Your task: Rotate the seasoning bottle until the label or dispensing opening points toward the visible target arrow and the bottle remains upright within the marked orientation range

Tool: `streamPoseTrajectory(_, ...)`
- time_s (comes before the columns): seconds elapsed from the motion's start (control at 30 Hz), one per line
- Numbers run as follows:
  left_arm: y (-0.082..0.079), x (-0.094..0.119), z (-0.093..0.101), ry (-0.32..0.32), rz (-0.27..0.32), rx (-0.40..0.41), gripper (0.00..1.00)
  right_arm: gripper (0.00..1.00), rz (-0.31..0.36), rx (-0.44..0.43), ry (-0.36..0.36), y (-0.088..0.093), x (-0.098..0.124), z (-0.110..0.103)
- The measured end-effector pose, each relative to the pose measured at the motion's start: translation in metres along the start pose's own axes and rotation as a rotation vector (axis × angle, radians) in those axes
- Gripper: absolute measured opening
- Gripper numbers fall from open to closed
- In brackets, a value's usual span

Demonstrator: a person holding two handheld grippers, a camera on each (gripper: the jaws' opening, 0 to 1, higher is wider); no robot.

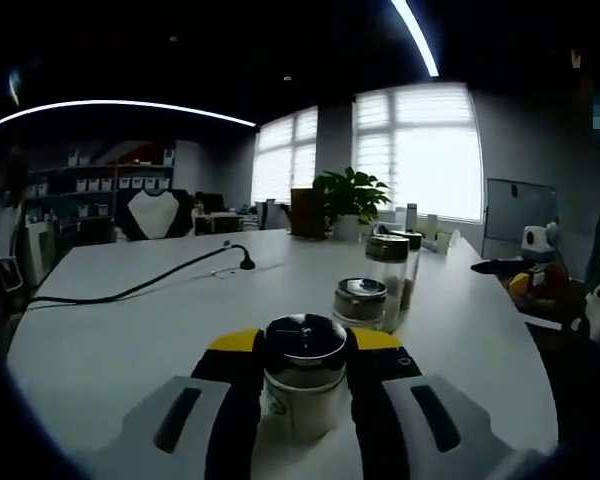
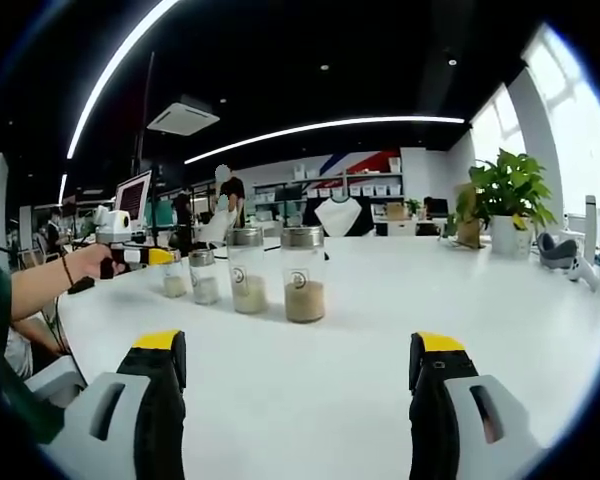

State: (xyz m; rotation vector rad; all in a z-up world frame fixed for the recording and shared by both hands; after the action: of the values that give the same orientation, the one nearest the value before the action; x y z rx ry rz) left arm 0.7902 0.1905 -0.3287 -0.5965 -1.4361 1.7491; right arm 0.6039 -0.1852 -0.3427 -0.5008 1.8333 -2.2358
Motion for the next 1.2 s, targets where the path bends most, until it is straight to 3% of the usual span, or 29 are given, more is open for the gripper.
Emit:
streamPoseTrajectory(0.3, 0.001, 0.0, 0.002, -0.033, 0.008, 0.003, 0.34, 0.95, -0.001, 0.002, 0.005, 0.0, 0.001, 0.0)
streamPoseTrajectory(1.2, 0.004, -0.001, 0.013, -0.222, 0.052, 0.022, 0.34, 0.95, -0.002, 0.004, 0.005, 0.0, 0.001, 0.0)
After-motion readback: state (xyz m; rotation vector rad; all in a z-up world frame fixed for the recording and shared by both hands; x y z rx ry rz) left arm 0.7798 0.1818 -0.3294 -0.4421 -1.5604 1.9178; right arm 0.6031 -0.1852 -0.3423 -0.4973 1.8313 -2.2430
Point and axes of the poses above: the point that each gripper's makers call its tool centre point, and the gripper's own axes: x roughly backward along the fingers, z roughly to its right, y roughly out of its underside, the point moved 8 cm from there along x, roughly backward along the fingers, and after that the axes turned 12 degrees about x, right-handed, at the moved point
